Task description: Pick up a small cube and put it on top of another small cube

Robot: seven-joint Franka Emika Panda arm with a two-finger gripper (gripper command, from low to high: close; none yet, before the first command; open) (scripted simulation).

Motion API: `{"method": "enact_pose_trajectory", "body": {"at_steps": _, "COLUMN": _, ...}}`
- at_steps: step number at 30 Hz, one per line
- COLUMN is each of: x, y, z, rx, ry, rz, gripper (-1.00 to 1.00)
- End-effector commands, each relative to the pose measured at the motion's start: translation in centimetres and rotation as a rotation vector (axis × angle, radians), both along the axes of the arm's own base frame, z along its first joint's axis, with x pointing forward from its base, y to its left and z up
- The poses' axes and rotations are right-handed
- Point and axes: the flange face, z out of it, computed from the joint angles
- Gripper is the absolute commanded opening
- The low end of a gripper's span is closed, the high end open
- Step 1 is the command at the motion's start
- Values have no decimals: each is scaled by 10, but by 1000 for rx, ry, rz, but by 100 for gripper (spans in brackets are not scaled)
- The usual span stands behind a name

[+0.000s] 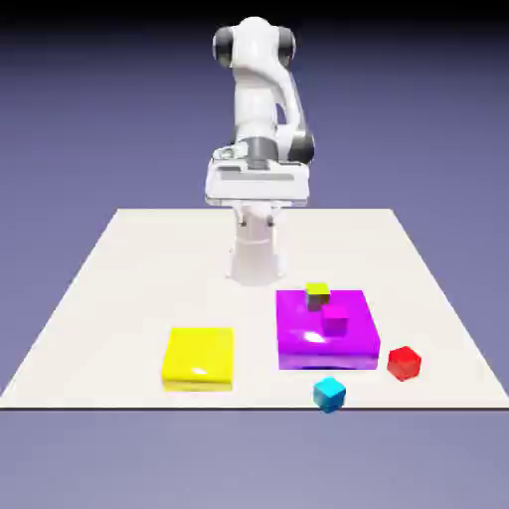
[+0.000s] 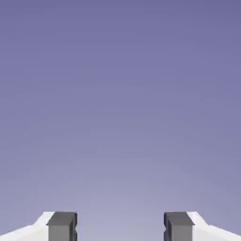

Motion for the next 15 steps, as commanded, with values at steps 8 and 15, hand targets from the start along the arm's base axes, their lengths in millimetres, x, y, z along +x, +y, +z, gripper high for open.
{"method": "enact_pose_trajectory", "body": {"at_steps": 8, "x": 59, "y": 38, "z": -60, "rx": -71, "ry": 204, "rz": 150, "gripper": 0}}
{"method": "enact_pose_trajectory", "body": {"at_steps": 15, "x": 98, "y": 77, "z": -130, "rx": -123, "ry": 379, "rz": 292, "gripper": 0}}
